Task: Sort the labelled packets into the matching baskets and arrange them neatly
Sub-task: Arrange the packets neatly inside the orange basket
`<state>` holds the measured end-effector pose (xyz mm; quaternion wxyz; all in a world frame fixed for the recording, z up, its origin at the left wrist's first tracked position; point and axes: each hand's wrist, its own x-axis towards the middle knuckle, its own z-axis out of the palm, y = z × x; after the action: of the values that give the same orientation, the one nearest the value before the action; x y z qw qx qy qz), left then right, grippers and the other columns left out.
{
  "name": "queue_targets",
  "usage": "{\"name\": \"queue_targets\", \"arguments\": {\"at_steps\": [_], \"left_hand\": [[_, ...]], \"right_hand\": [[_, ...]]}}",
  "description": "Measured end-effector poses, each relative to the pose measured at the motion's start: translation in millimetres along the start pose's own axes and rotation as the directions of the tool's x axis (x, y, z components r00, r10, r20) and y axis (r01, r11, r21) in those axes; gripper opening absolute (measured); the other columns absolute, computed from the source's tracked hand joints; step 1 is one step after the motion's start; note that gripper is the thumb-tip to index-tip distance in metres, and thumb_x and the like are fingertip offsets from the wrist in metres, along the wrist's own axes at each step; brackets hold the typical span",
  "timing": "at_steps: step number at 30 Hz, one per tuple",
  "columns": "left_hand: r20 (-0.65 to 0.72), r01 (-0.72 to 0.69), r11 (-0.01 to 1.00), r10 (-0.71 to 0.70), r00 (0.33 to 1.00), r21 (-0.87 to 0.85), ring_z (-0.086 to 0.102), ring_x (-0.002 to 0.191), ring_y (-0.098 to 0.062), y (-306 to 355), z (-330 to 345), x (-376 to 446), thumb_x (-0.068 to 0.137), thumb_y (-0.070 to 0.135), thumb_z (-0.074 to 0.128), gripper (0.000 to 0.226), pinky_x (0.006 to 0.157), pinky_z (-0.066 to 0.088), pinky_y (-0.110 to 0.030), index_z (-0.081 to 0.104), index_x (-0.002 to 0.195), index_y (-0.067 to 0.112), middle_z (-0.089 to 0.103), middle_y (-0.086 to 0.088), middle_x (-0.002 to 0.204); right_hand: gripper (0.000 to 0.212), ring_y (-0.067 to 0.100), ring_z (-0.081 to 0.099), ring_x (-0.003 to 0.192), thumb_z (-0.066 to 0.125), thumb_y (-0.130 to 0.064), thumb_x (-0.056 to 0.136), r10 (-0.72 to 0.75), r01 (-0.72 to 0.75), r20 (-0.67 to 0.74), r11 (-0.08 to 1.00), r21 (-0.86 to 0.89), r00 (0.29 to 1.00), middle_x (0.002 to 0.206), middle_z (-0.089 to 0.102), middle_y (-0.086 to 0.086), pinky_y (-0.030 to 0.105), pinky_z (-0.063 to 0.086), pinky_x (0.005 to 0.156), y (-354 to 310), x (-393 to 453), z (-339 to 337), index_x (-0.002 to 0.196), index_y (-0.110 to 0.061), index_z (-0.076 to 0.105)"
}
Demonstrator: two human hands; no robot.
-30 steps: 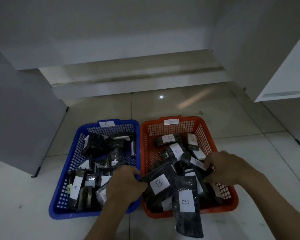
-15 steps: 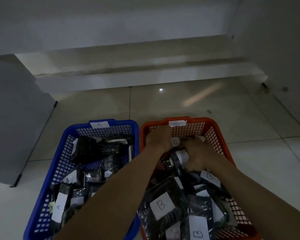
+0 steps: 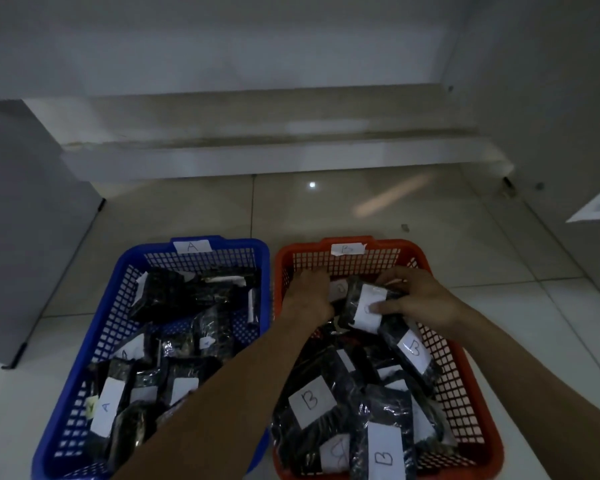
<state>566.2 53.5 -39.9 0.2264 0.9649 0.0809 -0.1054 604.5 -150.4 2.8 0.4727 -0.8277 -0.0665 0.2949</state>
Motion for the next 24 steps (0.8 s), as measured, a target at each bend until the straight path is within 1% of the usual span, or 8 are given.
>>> {"name": "queue_targets", "arguments": {"at_steps": [3, 8, 10, 12, 14, 16, 21, 24], "left_hand": [[-0.067, 0.056, 0.996, -0.060, 0.996, -0.064, 0.062, 0.097, -0.021, 4.6, -11.5, -15.4, 0.077, 0.017, 0.075, 0.036, 0.079, 0.054, -0.026, 0.064, 0.111, 0.010, 0.066, -0.006, 0.108], [-0.240, 0.089, 0.932, -0.182, 0.953, -0.352, 0.061, 0.075, -0.005, 4.9, -46.7, -73.4, 0.071, 0.035, 0.083, 0.028, 0.058, 0.047, -0.016, 0.068, 0.090, 0.021, 0.065, 0.012, 0.085], [-0.195, 0.162, 0.807, -0.323, 0.926, -0.568, 0.060, 0.075, -0.002, -3.1, -59.0, -95.0, 0.066, 0.034, 0.088, 0.035, 0.061, 0.047, -0.014, 0.065, 0.090, 0.024, 0.065, 0.013, 0.085], [-0.042, 0.237, 0.580, -0.426, 0.904, -0.780, 0.066, 0.081, -0.007, -15.7, -64.9, -109.4, 0.061, 0.025, 0.093, 0.047, 0.068, 0.054, -0.020, 0.065, 0.097, 0.016, 0.069, 0.008, 0.093], [0.104, 0.267, 0.316, -0.450, 0.887, -0.910, 0.072, 0.087, -0.021, -28.4, -66.9, -120.5, 0.065, 0.010, 0.090, 0.047, 0.075, 0.061, -0.033, 0.065, 0.105, 0.007, 0.074, -0.005, 0.098], [0.153, 0.245, 0.154, -0.449, 0.880, -0.957, 0.073, 0.090, -0.029, -39.5, -68.5, -128.9, 0.076, 0.002, 0.081, 0.034, 0.078, 0.061, -0.038, 0.066, 0.106, 0.003, 0.075, -0.014, 0.101], [0.236, 0.223, -0.082, -0.435, 0.869, -0.971, 0.074, 0.087, -0.031, -51.8, -74.2, -136.3, 0.093, 0.014, 0.064, 0.019, 0.070, 0.059, -0.036, 0.065, 0.111, 0.007, 0.075, -0.016, 0.098], [0.237, 0.222, -0.087, -0.454, 0.859, -0.971, 0.072, 0.091, -0.026, -56.2, -74.5, -136.5, 0.092, 0.020, 0.063, 0.018, 0.074, 0.053, -0.035, 0.068, 0.107, 0.012, 0.076, -0.011, 0.100]], "right_hand": [[0.043, 0.027, 0.075, 0.092, 0.085, -0.001, 0.072, 0.042, -0.038, -0.008, 0.954, 0.297, 0.999, 0.106, 0.075, 0.014, 0.039, 0.062, 0.075, -3.9, -13.6, -0.9, 0.111, -0.011, 0.068], [0.042, 0.038, 0.072, 0.104, 0.072, 0.001, 0.083, 0.063, -0.091, 0.067, 0.714, 0.694, 0.996, 0.118, 0.071, 0.023, 0.048, 0.062, 0.074, -10.1, -24.4, -3.3, 0.123, 0.002, 0.061], [0.037, 0.037, 0.071, 0.106, 0.071, -0.004, 0.087, 0.060, -0.102, 0.086, 0.735, 0.670, 0.995, 0.117, 0.072, 0.020, 0.053, 0.061, 0.079, -13.6, -20.4, -0.3, 0.123, -0.003, 0.062], [0.034, 0.033, 0.071, 0.107, 0.068, -0.003, 0.090, 0.030, -0.094, 0.121, 0.817, 0.569, 0.992, 0.117, 0.073, 0.016, 0.053, 0.060, 0.086, -19.9, -13.4, 6.5, 0.123, -0.010, 0.064], [0.037, 0.030, 0.072, 0.104, 0.068, 0.004, 0.089, -0.001, -0.065, 0.145, 0.890, 0.451, 0.989, 0.115, 0.074, 0.014, 0.047, 0.060, 0.087, -25.8, -1.2, 14.4, 0.122, -0.013, 0.066], [0.040, 0.029, 0.073, 0.103, 0.074, 0.005, 0.084, -0.015, -0.032, 0.132, 0.938, 0.345, 0.991, 0.112, 0.075, 0.013, 0.048, 0.059, 0.092, -29.5, 15.1, 22.7, 0.120, -0.012, 0.068], [0.027, 0.025, 0.073, 0.099, 0.084, -0.005, 0.077, 0.064, -0.086, 0.100, 0.966, 0.243, 0.993, 0.105, 0.077, 0.011, 0.045, 0.057, 0.095, -20.9, 58.0, 43.7, 0.103, -0.004, 0.075], [0.033, 0.025, 0.071, 0.102, 0.083, 0.000, 0.077, 0.114, -0.138, 0.101, 0.950, 0.279, 0.988, 0.113, 0.074, 0.016, 0.035, 0.061, 0.083, -13.1, 73.8, 53.3, 0.108, 0.001, 0.073]]}}
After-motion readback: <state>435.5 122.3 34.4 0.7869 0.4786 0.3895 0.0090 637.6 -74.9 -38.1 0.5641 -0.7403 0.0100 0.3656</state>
